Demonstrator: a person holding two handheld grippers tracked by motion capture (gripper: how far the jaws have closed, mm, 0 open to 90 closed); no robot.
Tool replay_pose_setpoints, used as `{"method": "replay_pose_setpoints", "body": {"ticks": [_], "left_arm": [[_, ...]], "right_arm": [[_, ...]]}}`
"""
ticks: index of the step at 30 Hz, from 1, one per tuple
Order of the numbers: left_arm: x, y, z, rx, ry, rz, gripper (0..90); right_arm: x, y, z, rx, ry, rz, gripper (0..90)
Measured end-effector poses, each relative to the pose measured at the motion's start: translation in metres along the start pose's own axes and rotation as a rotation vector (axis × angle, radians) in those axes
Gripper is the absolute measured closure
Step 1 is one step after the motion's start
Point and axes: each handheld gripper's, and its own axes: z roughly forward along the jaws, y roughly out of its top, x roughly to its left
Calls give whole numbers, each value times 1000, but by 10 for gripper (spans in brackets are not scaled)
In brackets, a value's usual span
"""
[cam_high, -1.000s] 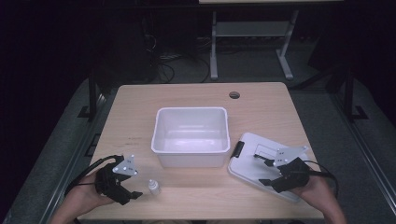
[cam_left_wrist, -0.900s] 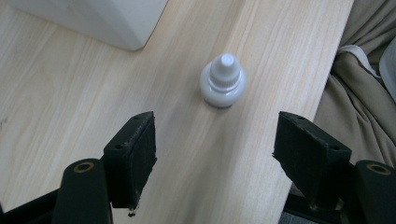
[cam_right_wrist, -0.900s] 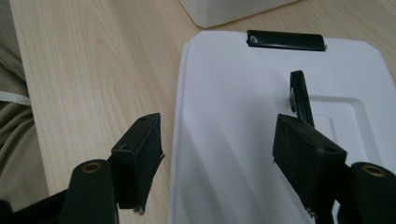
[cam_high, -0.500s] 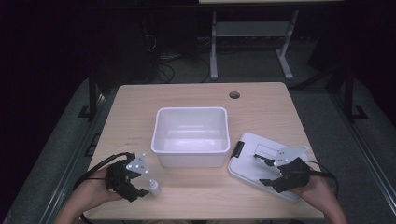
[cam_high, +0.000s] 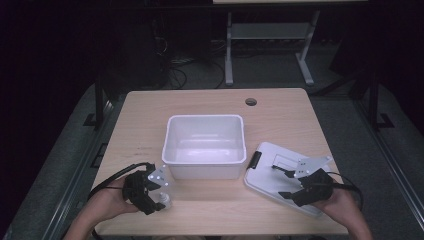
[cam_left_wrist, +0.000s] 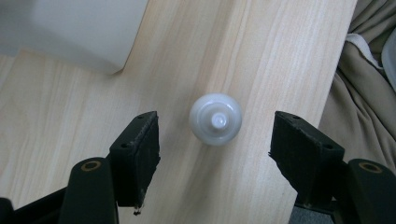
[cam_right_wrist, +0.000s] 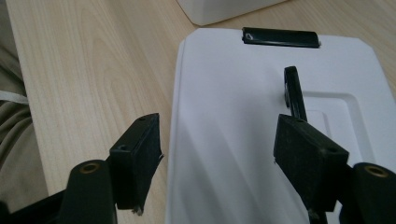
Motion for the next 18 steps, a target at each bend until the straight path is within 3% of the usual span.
{"method": "replay_pose_setpoints", "body": {"ticks": [18], "left_arm": [[4,11,16,72,-22,3,364]], "right_arm": [[0,0,-3,-6,-6,2,312]]}}
